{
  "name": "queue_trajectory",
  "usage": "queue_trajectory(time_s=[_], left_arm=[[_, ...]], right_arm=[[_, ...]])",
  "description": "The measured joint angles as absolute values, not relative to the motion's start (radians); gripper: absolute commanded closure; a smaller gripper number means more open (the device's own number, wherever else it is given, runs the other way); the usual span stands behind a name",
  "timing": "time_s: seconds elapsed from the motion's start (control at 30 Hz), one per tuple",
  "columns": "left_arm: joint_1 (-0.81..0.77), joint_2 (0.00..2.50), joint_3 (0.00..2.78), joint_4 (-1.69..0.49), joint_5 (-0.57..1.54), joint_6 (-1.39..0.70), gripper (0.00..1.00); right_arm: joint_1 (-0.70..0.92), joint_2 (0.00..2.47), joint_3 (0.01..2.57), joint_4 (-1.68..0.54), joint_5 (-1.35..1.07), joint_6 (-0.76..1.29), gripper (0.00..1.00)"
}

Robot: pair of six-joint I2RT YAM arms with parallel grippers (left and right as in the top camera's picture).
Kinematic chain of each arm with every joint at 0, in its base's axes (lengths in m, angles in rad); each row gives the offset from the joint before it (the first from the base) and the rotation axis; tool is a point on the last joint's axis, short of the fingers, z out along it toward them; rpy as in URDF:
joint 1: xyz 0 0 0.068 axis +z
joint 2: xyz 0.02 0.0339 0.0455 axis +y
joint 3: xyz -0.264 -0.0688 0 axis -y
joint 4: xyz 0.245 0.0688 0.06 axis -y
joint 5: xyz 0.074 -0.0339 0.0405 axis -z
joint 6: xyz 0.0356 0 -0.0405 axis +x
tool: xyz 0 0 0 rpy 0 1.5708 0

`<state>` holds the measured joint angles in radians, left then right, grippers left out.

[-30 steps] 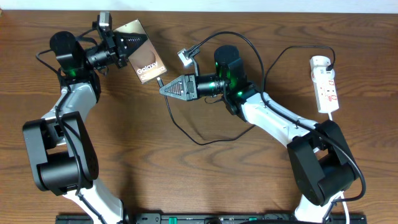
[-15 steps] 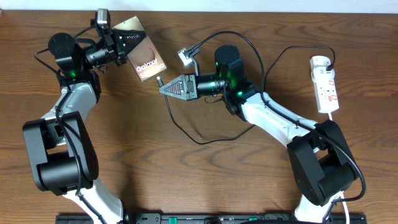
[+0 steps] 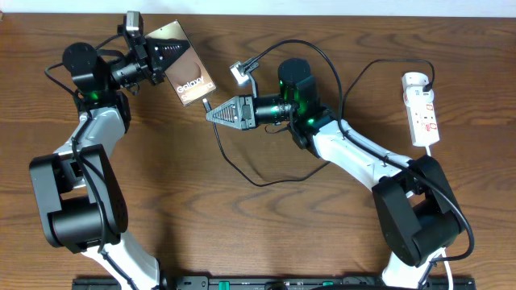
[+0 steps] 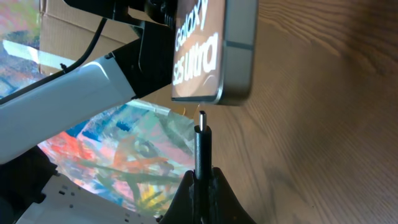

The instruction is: Plug charger to phone and switch on socket

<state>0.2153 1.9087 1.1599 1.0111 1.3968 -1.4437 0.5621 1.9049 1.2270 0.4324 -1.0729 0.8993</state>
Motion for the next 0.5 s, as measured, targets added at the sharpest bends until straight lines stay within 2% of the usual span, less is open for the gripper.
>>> queue_trajectory(time_s=[0.5], left_arm=[[0.205, 1.909, 1.160, 1.022, 1.397, -1.443, 0.93]], right_arm=[[0.562, 1.905, 1.227, 0.432, -1.073, 0.900, 0.99]])
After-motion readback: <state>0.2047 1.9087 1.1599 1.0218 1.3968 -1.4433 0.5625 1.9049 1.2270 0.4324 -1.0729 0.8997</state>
